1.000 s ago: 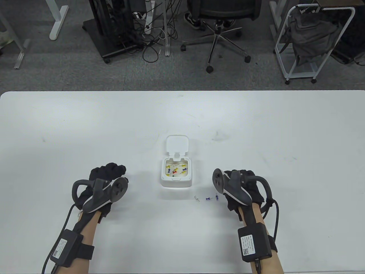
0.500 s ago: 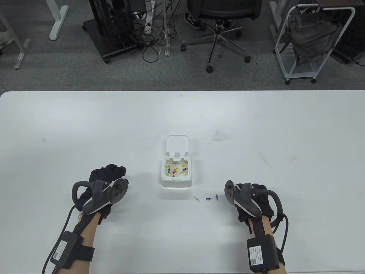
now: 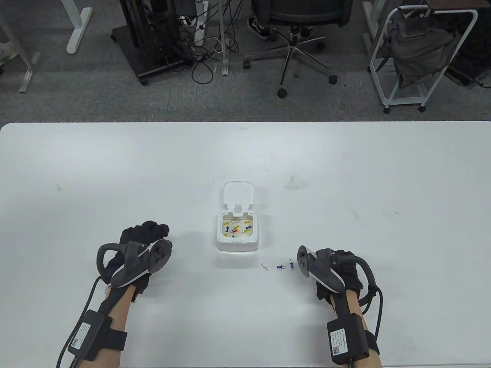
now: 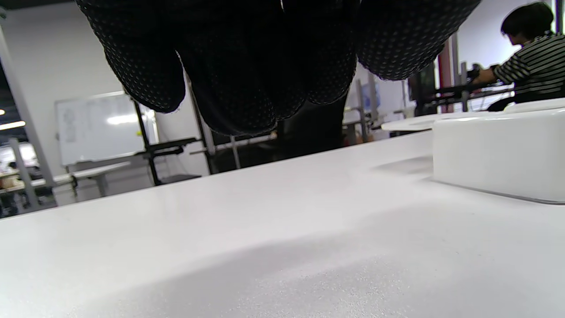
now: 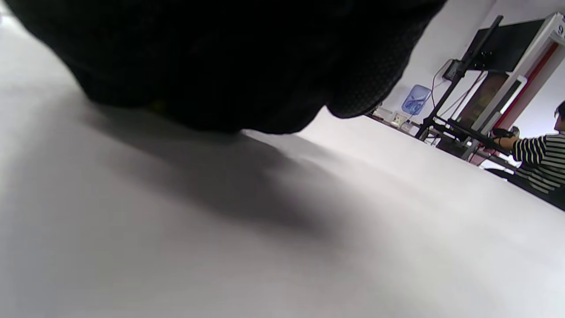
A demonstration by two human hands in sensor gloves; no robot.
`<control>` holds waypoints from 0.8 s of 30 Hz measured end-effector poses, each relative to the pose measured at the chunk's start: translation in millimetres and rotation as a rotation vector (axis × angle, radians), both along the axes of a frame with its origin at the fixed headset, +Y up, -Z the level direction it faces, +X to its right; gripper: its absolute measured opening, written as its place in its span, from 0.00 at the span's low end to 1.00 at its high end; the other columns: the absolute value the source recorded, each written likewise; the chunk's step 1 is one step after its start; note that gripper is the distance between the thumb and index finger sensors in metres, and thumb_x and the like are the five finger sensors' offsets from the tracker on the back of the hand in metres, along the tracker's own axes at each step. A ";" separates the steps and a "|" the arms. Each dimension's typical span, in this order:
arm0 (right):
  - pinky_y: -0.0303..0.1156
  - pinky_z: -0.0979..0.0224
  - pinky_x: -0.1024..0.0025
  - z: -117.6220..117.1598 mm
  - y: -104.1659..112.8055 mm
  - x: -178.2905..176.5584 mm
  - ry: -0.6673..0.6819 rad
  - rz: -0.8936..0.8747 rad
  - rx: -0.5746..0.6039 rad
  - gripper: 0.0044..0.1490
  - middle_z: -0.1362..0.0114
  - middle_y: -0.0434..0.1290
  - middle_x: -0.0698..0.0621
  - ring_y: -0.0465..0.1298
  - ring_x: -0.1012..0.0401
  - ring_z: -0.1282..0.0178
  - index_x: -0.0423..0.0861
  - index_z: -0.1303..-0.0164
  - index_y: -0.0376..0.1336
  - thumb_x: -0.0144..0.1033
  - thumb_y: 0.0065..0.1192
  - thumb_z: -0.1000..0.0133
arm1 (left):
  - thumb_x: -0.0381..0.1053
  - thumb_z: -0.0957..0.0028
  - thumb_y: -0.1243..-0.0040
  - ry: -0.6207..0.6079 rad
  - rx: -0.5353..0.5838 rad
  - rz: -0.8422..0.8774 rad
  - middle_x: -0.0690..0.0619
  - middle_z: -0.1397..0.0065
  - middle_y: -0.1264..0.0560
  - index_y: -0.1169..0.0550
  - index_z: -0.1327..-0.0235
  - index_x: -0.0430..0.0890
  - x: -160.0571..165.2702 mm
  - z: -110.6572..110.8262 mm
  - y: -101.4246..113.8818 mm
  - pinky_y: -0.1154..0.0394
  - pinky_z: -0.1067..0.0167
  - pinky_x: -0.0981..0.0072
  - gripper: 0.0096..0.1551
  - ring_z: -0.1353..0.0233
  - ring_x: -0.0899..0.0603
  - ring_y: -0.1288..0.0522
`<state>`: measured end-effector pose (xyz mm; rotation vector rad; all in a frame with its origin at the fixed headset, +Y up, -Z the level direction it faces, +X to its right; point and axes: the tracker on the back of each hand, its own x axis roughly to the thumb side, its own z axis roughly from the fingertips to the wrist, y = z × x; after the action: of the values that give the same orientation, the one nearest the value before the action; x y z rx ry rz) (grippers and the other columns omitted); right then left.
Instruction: Press to open box and store push pins
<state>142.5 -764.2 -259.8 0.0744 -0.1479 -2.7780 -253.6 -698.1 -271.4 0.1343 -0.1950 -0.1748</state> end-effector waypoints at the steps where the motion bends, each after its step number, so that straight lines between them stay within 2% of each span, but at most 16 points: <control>1: 0.76 0.26 0.50 0.0 -0.8 -2.2 0.008 0.024 0.002 0.26 0.48 0.81 0.61 0.84 0.59 0.49 0.58 0.49 0.67 0.51 0.65 0.57 | 0.62 0.45 0.45 0.000 -0.001 0.000 0.55 0.27 0.24 0.24 0.32 0.56 0.1 0.0 -0.1 0.24 0.27 0.46 0.28 0.37 0.47 0.17; 4: 0.76 0.27 0.50 0.4 -3.4 -6.8 0.031 0.081 0.002 0.27 0.49 0.81 0.60 0.84 0.59 0.50 0.56 0.48 0.66 0.52 0.63 0.58 | 0.62 0.45 0.45 0.000 -0.002 0.001 0.55 0.27 0.24 0.24 0.32 0.57 0.3 0.0 -0.1 0.24 0.27 0.46 0.28 0.37 0.48 0.17; 10: 0.76 0.26 0.51 -2.1 -1.0 -3.8 0.018 0.045 -0.017 0.27 0.49 0.81 0.61 0.84 0.60 0.50 0.57 0.48 0.66 0.52 0.64 0.57 | 0.62 0.45 0.45 -0.001 0.002 0.001 0.55 0.27 0.24 0.25 0.31 0.56 0.3 -0.8 0.0 0.24 0.27 0.46 0.28 0.37 0.47 0.17; 14: 0.76 0.27 0.50 -9.6 7.1 -2.3 -0.004 -0.080 -0.002 0.27 0.49 0.81 0.61 0.84 0.60 0.50 0.57 0.49 0.67 0.52 0.64 0.57 | 0.62 0.45 0.45 0.001 0.002 0.003 0.55 0.27 0.24 0.25 0.31 0.56 0.0 -1.8 0.1 0.24 0.27 0.46 0.28 0.37 0.48 0.17; 24: 0.76 0.26 0.50 -47.4 57.3 -40.7 0.062 -0.147 0.085 0.26 0.48 0.81 0.62 0.84 0.60 0.49 0.58 0.48 0.66 0.52 0.64 0.57 | 0.62 0.45 0.45 0.012 -0.013 0.004 0.55 0.27 0.24 0.25 0.31 0.57 -2.3 -3.2 -0.6 0.24 0.27 0.46 0.28 0.37 0.47 0.17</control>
<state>101.8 -706.8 -307.2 -0.0018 -0.0204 -2.9293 -255.9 -698.7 -274.6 0.1207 -0.1838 -0.1705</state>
